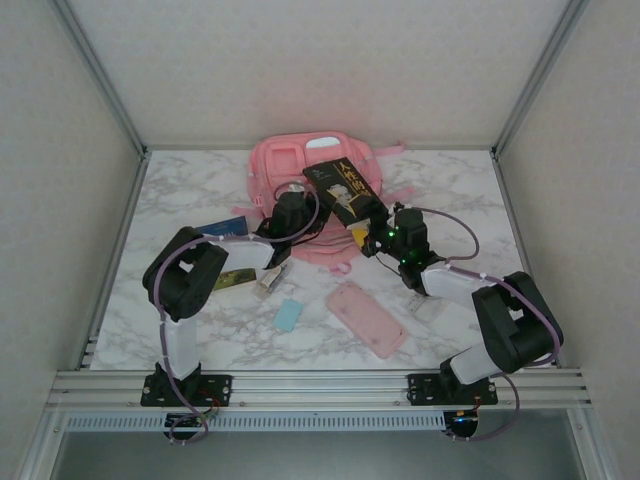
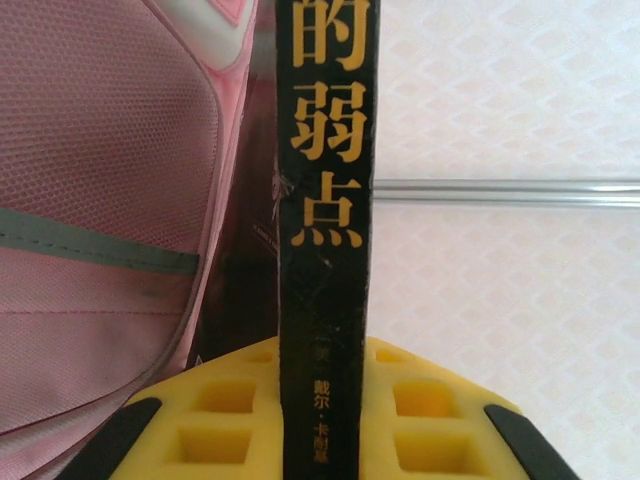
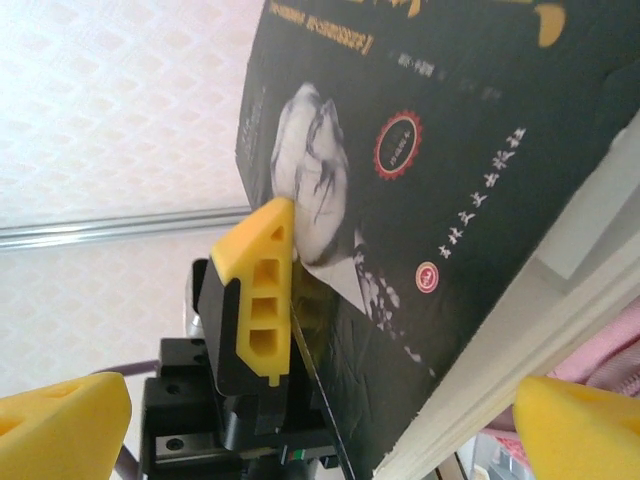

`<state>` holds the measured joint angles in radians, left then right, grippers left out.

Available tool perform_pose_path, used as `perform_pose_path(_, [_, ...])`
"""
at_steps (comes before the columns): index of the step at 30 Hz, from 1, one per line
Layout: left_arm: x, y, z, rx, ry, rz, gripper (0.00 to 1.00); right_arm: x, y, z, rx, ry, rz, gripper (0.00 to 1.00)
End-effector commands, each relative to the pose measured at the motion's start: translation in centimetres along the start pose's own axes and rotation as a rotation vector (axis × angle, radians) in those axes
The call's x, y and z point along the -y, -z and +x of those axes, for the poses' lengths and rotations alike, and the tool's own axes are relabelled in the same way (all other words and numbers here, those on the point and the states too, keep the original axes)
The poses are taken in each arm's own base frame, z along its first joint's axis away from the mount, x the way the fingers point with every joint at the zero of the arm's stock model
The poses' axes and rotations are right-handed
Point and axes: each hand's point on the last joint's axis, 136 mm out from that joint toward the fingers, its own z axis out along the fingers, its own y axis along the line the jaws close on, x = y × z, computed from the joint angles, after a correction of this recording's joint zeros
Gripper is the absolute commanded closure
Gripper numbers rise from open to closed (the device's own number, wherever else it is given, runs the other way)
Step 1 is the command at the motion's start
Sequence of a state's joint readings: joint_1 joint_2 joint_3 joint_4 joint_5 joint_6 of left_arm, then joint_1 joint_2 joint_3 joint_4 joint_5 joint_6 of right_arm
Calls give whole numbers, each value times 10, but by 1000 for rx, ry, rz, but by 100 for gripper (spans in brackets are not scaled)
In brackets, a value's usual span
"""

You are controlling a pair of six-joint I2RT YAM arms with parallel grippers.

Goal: Pack books, pencil case, and school supplies into a backpack

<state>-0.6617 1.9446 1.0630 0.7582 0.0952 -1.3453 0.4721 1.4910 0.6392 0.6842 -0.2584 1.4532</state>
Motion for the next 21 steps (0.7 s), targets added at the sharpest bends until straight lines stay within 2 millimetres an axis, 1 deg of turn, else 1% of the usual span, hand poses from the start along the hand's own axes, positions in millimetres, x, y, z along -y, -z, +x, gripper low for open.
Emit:
perform_pose_path(1, [82,21,8,-13,25,260,100,-18,0,-4,33,12,-59,1])
perform_pose_path(5, [80,29,8,-10,17,259,100,-19,-3,-1,16,6,-60,2])
perform_pose_path(8, [79,33,5,15,-24,244,100,-26,-5,11,-24,21,-68,1])
perform_pose_path(11, [80,37,0,49,-56,231,100,-25,-3,18,-37,19,-54,1])
perform_pose_path(15, [86,40,0,47,-59,255,100,-17,-3,19,-27,-3,-43,1])
perform_pose_path(18, [89,43,2,40,-65,258,100,-17,-6,20,-31,-4,-51,1])
perform_pose_path(21, [90,47,1,39,-67,256,100,-21,-8,17,-21,11,-58,1])
